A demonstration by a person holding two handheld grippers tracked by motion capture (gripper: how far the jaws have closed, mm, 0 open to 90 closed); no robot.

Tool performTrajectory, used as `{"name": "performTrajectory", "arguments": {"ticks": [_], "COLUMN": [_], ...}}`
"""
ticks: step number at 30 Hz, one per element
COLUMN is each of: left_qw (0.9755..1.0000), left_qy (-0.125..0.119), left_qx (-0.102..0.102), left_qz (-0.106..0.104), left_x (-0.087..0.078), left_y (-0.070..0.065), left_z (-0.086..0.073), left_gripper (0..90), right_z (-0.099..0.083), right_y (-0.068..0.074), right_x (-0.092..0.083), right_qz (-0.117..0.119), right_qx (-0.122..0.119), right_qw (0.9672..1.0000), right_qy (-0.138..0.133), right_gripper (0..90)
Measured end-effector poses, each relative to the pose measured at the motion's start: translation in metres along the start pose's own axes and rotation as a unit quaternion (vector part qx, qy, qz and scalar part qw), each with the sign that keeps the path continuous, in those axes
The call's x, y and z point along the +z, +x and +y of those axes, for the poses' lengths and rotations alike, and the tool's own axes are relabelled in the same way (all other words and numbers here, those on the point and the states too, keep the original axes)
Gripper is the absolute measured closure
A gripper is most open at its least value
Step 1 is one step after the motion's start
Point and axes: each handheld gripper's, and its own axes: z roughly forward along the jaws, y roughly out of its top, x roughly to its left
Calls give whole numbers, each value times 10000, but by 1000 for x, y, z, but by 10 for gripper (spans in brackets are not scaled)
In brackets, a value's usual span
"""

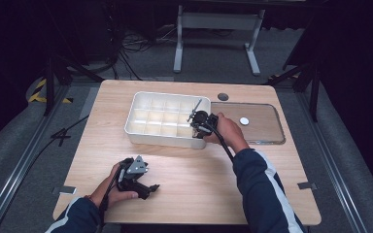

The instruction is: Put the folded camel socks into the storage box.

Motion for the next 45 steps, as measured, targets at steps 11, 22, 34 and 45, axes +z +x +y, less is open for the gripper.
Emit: {"name": "performTrajectory", "arguments": {"ticks": [11,22,34,45], "left_qw": [10000,10000,10000,10000], "left_qy": [0,-3,1,27], "left_qx": [-1,-3,1,7], "left_qz": [1,0,10,2], "left_x": [0,0,0,0], "left_y": [0,0,0,0], "left_z": [0,0,0,0], "left_gripper": [99,99,99,99], "right_z": [-3,-9,-14,-19], "right_y": [-5,-4,0,-1], "right_x": [1,-3,-12,-24], "right_qz": [181,202,115,147], "right_qx": [145,154,242,338], "right_qw": [9997,9991,9980,9956], "right_qy": [-78,-344,-568,-856], "right_gripper": [810,784,687,660]}}
